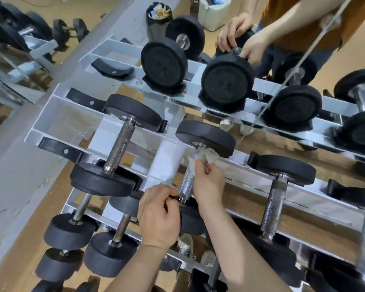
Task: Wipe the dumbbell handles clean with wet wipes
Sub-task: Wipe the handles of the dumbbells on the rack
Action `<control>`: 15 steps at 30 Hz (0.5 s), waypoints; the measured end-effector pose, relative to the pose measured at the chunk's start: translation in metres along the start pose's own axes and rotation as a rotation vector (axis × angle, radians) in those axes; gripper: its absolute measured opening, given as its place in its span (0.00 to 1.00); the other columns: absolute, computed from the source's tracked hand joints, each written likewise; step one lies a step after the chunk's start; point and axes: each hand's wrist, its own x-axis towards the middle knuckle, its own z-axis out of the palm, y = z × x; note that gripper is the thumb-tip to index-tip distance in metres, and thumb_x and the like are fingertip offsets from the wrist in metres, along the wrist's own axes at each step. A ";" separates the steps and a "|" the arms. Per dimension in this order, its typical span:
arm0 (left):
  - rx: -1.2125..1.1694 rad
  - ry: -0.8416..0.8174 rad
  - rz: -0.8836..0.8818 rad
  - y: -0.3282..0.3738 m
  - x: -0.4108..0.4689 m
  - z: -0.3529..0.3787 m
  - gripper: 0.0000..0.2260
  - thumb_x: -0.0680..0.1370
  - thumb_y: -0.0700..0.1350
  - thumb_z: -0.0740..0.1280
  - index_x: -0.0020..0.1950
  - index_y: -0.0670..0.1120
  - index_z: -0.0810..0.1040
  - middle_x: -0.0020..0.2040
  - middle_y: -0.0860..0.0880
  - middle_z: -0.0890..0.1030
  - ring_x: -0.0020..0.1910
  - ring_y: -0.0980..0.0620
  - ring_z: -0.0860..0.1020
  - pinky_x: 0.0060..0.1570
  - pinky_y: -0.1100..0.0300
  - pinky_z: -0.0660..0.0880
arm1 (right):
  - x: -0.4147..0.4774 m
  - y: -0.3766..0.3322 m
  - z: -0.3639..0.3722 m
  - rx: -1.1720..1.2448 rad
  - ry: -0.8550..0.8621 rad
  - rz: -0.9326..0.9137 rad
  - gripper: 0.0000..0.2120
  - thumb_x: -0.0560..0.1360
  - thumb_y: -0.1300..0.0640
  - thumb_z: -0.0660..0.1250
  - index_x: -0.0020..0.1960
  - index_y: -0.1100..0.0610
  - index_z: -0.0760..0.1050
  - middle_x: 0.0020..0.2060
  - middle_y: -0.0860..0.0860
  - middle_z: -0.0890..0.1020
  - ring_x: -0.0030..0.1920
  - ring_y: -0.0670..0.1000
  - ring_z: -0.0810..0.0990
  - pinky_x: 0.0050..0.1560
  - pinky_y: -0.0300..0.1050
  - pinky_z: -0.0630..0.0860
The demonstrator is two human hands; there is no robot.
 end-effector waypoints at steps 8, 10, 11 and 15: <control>0.036 -0.014 -0.032 0.001 0.000 0.000 0.15 0.71 0.48 0.55 0.39 0.49 0.81 0.41 0.59 0.78 0.45 0.55 0.74 0.49 0.55 0.72 | 0.000 -0.004 -0.043 -0.539 0.041 -0.542 0.07 0.78 0.56 0.65 0.44 0.54 0.81 0.38 0.44 0.74 0.42 0.49 0.73 0.41 0.43 0.67; 0.043 -0.022 -0.041 0.001 0.001 0.000 0.15 0.71 0.48 0.54 0.39 0.49 0.81 0.41 0.59 0.78 0.45 0.55 0.73 0.50 0.54 0.72 | 0.009 -0.012 -0.035 -0.466 -0.017 -0.586 0.05 0.77 0.58 0.64 0.43 0.54 0.77 0.38 0.46 0.72 0.38 0.50 0.72 0.39 0.46 0.68; 0.046 -0.023 -0.040 0.001 0.001 0.000 0.15 0.71 0.48 0.54 0.38 0.49 0.81 0.41 0.59 0.78 0.45 0.55 0.73 0.50 0.54 0.72 | 0.009 -0.014 -0.030 -0.429 -0.075 -0.591 0.05 0.77 0.55 0.64 0.42 0.52 0.74 0.36 0.47 0.73 0.37 0.50 0.72 0.39 0.49 0.68; 0.046 -0.031 -0.041 0.002 0.001 -0.001 0.15 0.71 0.48 0.54 0.39 0.49 0.81 0.41 0.57 0.78 0.45 0.53 0.74 0.50 0.51 0.73 | 0.004 0.011 -0.036 -0.533 -0.278 -0.772 0.07 0.75 0.61 0.66 0.49 0.54 0.81 0.42 0.52 0.78 0.41 0.53 0.77 0.41 0.45 0.75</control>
